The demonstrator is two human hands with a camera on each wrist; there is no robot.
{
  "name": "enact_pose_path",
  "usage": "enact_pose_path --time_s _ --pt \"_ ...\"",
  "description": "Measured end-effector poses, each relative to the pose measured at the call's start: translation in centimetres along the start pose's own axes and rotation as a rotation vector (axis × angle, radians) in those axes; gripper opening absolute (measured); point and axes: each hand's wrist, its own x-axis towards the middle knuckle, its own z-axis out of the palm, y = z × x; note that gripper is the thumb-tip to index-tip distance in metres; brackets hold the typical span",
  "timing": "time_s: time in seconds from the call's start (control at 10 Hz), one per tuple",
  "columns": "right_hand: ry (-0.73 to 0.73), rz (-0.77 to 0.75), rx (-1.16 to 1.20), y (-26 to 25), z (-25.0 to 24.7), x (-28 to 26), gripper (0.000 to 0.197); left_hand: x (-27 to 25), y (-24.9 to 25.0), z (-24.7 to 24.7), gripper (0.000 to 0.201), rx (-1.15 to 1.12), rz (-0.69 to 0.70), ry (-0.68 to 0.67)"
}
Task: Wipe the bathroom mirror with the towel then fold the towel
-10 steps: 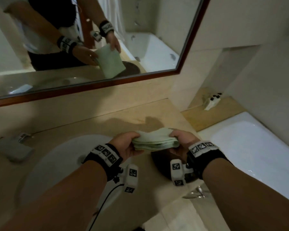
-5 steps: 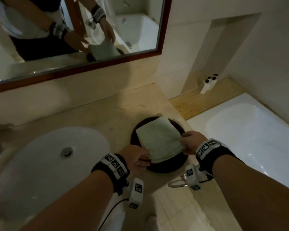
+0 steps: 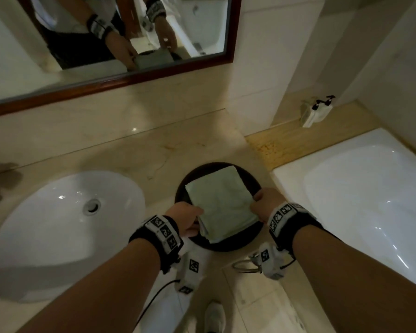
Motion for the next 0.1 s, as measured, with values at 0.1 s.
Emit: enact_pose_path --time_s 0.1 --pt "-0.042 0.014 -0.031 0.77 -0.12 0.85 0.020 -0.72 0.12 -0.37 0.018 -0.005 0.003 0.051"
